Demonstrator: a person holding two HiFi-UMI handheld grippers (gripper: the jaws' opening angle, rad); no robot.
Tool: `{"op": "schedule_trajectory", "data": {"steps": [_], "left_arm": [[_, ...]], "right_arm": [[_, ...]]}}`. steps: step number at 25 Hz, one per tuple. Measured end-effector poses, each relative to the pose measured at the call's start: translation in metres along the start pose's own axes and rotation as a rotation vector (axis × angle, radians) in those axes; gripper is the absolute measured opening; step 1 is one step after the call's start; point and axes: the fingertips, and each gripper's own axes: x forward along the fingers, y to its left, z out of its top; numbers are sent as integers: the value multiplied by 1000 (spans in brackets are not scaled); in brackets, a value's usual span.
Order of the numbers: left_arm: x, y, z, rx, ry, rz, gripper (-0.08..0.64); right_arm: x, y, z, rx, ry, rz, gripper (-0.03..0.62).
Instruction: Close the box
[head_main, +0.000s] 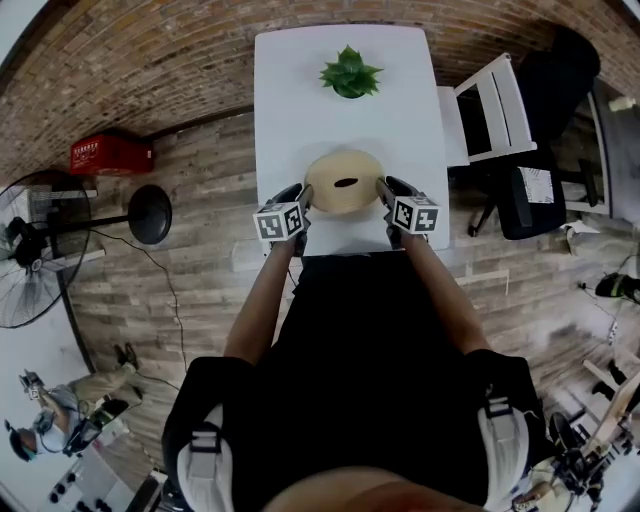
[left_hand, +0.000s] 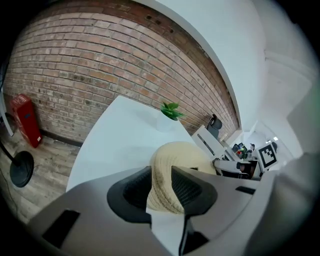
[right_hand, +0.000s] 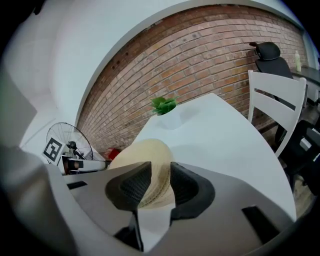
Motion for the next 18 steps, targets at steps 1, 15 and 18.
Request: {"op": "schedule_trajectory", "data": {"steps": [1,15,18], "left_arm": [[-1,-2,3,15,-4,-3,124],[-14,-26,12,107,-38,-91,54],[-17,-28,6,117,-22,-116,31]], "right_arm": [[-1,4,0,1,-13,23,116],[-15,47,-3,-121,-72,140,-2],[-21,57,-6,-105,-89,199,-2]]}}
